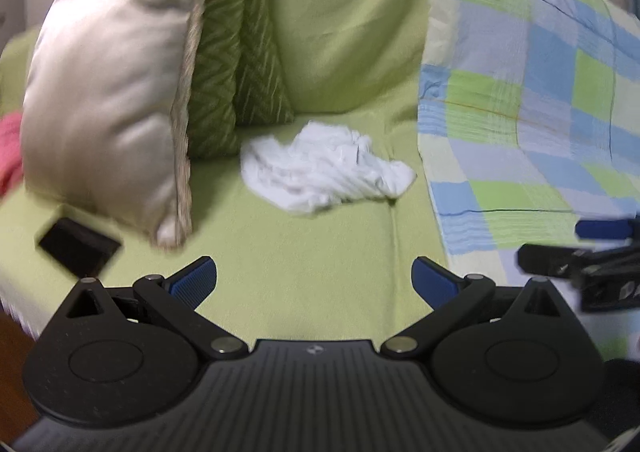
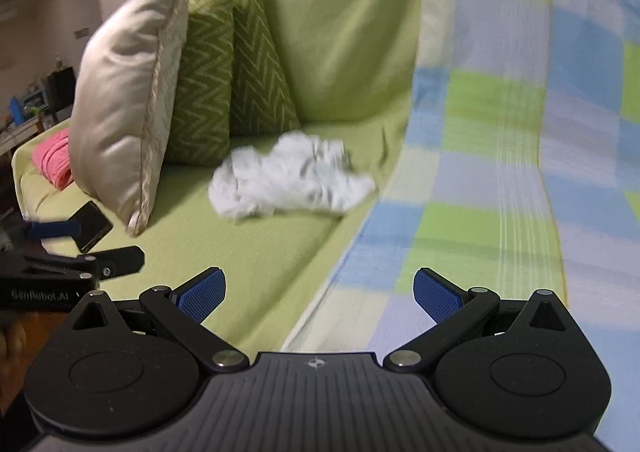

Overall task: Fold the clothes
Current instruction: 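Grasp the white undershirt with the left gripper while the right gripper grasps it too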

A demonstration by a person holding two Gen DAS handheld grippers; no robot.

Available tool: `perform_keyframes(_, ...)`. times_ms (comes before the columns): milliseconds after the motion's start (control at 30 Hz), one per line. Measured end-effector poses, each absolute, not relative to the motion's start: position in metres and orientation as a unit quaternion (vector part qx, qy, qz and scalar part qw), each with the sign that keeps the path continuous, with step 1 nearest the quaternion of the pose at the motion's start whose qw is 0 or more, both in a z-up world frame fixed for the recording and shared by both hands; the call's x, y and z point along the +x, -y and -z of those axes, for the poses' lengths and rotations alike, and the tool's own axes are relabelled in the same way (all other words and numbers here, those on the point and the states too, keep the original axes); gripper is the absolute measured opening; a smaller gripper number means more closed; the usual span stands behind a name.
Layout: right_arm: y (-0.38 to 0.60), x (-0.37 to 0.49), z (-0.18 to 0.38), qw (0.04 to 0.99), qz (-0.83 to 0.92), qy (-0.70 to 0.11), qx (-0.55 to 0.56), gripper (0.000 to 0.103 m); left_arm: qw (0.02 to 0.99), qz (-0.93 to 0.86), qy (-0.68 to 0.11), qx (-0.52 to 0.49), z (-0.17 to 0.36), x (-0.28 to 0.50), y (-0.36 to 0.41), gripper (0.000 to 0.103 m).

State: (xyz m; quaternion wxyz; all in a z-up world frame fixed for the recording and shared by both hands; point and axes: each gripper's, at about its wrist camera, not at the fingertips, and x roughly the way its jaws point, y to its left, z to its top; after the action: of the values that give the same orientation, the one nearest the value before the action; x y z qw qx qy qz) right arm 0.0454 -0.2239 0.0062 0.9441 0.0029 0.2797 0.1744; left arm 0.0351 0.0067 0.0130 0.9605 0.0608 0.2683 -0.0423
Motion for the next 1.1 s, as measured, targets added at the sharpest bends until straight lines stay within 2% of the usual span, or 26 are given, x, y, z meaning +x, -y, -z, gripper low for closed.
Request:
perform_keyframes(100,0.216,0.070,-0.014,0.944,-0.193,-0.260,-0.064,0.102,0.957,0.065,-0.256,0.117,-0.016,0.063,-0.012,0.102)
perform_keyframes(200,0.200,0.101,-0.015,0.932,-0.219,-0.248,-0.151,0.085,0.949,0.087,-0.241,0.182,-0.011,0.095,-0.011,0.100)
perform_keyframes(267,0.188,0.126,-0.008,0.919,-0.230,-0.245,-0.208,0.074,0.939,0.106,-0.243,0.221,-0.002,0.119,-0.010,0.093)
perform_keyframes(333,0.176,0.149,0.003,0.903,-0.244,-0.243,-0.255,0.073,0.926,0.130,-0.248,0.252,0.010,0.142,-0.006,0.084)
perform_keyframes(400,0.163,0.172,0.020,0.885,-0.260,-0.238,-0.305,0.068,0.913,0.149,-0.247,0.287,0.024,0.164,0.001,0.081)
perform_keyframes(433,0.157,0.184,0.028,0.875,-0.268,-0.236,-0.327,0.065,0.907,0.157,-0.244,0.306,0.032,0.174,0.005,0.075)
perform_keyframes(567,0.141,0.224,0.063,0.844,-0.297,-0.245,-0.372,0.050,0.875,0.202,-0.245,0.366,0.057,0.215,0.019,0.061)
perform_keyframes(767,0.128,0.250,0.099,0.813,-0.316,-0.227,-0.433,0.048,0.867,0.232,-0.238,0.371,0.080,0.238,0.024,0.056)
perform_keyframes(800,0.129,0.249,0.100,0.814,-0.319,-0.219,-0.434,0.048,0.867,0.236,-0.235,0.370,0.083,0.237,0.024,0.049)
perform_keyframes(833,0.129,0.249,0.101,0.815,-0.321,-0.212,-0.434,0.047,0.867,0.238,-0.234,0.370,0.084,0.237,0.024,0.037)
perform_keyframes(933,0.128,0.248,0.101,0.814,-0.322,-0.208,-0.436,0.006,0.870,0.236,-0.232,0.366,0.087,0.237,0.027,0.022)
perform_keyframes(1100,0.136,0.228,0.049,0.846,-0.293,-0.159,-0.416,0.005,0.891,0.212,-0.205,0.346,0.049,0.233,0.018,0.016)
